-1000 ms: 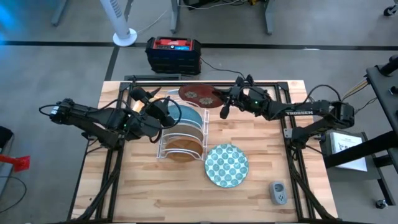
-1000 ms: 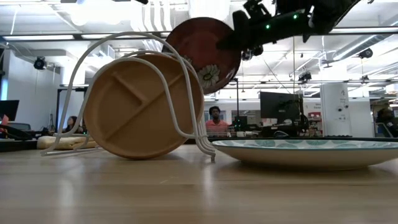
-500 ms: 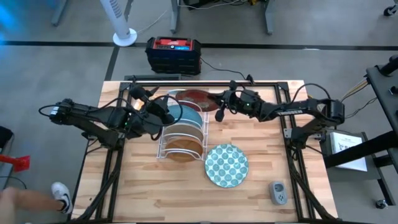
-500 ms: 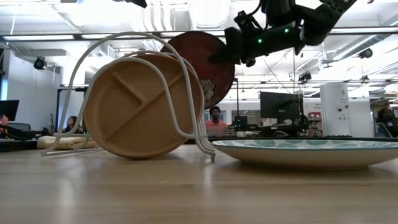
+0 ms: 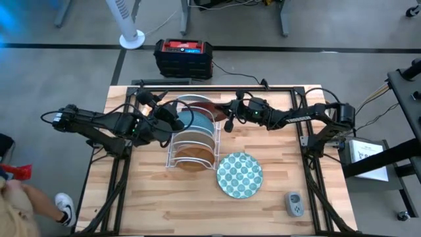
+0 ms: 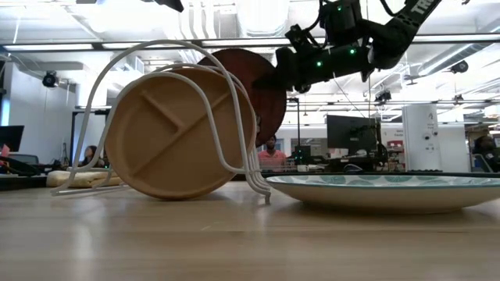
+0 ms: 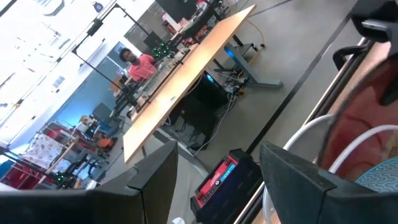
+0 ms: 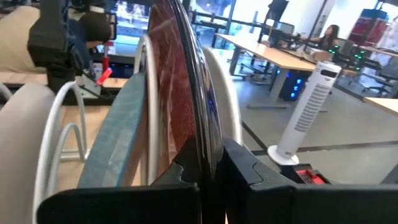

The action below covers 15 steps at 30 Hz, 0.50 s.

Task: Sort dishes
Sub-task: Put the red plate into the dishwasher rack

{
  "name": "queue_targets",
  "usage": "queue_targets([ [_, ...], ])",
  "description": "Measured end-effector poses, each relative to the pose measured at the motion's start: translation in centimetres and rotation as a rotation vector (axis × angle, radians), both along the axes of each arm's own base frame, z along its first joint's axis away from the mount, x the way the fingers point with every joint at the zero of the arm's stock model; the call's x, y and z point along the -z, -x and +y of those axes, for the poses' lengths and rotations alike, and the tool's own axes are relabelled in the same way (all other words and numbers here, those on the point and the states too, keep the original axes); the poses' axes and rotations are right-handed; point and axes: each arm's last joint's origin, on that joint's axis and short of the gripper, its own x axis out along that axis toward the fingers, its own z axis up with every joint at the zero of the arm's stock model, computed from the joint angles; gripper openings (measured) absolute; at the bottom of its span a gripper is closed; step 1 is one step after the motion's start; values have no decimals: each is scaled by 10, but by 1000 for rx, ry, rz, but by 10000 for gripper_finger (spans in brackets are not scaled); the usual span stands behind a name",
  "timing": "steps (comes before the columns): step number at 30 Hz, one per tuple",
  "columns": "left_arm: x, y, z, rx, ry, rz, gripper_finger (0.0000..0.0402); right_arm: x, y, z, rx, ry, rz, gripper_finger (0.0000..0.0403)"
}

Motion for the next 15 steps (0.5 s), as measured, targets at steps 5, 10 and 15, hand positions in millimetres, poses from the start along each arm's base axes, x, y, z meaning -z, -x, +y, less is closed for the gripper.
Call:
queue_targets([
  [5, 1, 1, 0, -5, 6, -3, 213, 6, -7, -2, -5, 0, 21, 12],
  [10, 3, 2, 1, -14, 12, -6, 213, 11, -14, -4, -7, 3, 35, 12],
  [15, 4, 4, 2, -21, 16, -3, 213, 16, -18, -5, -7, 0, 46, 12],
])
